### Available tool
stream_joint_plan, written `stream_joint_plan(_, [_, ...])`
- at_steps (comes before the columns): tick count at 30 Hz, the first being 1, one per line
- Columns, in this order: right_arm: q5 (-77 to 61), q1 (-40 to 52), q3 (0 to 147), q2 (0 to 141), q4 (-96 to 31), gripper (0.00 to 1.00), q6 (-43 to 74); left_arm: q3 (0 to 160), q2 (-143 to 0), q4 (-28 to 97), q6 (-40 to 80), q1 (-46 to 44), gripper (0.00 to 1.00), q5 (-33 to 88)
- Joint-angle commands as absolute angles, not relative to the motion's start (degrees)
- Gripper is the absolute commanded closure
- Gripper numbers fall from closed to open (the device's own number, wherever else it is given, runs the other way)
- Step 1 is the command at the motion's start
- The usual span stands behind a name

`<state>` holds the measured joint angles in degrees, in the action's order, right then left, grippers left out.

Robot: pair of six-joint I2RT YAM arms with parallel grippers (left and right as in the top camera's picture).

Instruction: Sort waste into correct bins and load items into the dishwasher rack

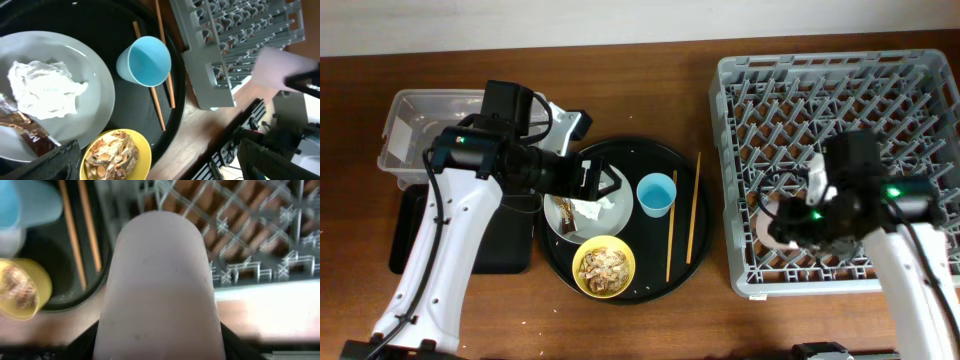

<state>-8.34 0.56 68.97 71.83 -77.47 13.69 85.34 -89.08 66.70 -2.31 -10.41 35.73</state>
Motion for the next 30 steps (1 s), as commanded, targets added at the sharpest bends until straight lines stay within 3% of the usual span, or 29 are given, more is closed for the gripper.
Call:
stream_joint_plan(1, [-5.7, 0.4, 66.6, 77.6, -71.2, 0.47, 14.5, 85.9, -88.9, 66.7, -2.0, -10.3, 0.01, 34.7])
stream_joint_plan(2, [-6.0, 0.4, 66.6, 80.1, -70.1, 0.47, 14.5, 85.9, -88.9, 66.7, -2.0, -10.3, 0.01, 34.7])
stream_joint_plan(4, [-6.3, 0.4, 66.6, 85.0, -71.3, 0.16, 14.5, 85.9, -88.9, 66.5, -2.0, -10.4, 0.01, 34.7])
stream_joint_plan(6, [-8.7, 0.4, 66.8, 84.7, -71.0, 0.09, 14.4, 85.9, -88.9, 65.6, -2.0, -11.0, 0.01, 34.1])
stream_joint_plan(10, [-14.0, 0.4, 71.7, 75.8, -71.1, 0.09, 14.0, 84.6, -90.2, 58.5, 0.8, -20.2, 0.01, 18.2])
stream_joint_plan(17, [-14.4, 0.4, 73.5, 59.0, -70.9, 0.10, 14.0, 84.4, -102.0, 47.9, 7.7, -27.4, 0.10, 12.2])
stream_joint_plan(20, [-14.5, 0.4, 73.5, 56.9, -71.1, 0.10, 14.0, 84.4, -109.3, 45.5, 8.1, -27.7, 0.25, 12.2])
stream_joint_plan(21, [-14.8, 0.4, 73.5, 56.8, -71.2, 0.10, 14.0, 84.4, -112.5, 44.4, 8.2, -27.7, 0.35, 12.8])
stream_joint_plan(24, [-14.9, 0.4, 73.5, 57.0, -71.5, 0.10, 14.0, 84.5, -116.2, 44.0, 8.3, -27.7, 0.78, 16.6])
stream_joint_plan(25, [-14.8, 0.4, 73.5, 57.0, -71.5, 0.10, 14.0, 84.6, -116.2, 44.1, 8.4, -27.7, 1.00, 17.6])
stream_joint_plan(26, [-14.8, 0.4, 73.5, 57.0, -71.5, 0.10, 14.0, 85.5, -115.5, 45.0, 9.0, -27.6, 1.00, 18.7])
stream_joint_plan(28, [-14.9, 0.4, 73.3, 57.4, -71.0, 0.01, 13.2, 90.7, -111.9, 51.4, 9.8, -25.8, 1.00, 18.9])
stream_joint_plan(30, [-21.4, 0.4, 73.3, 59.1, -70.6, 0.01, 6.9, 94.0, -108.7, 56.3, 9.1, -23.7, 1.00, 24.3])
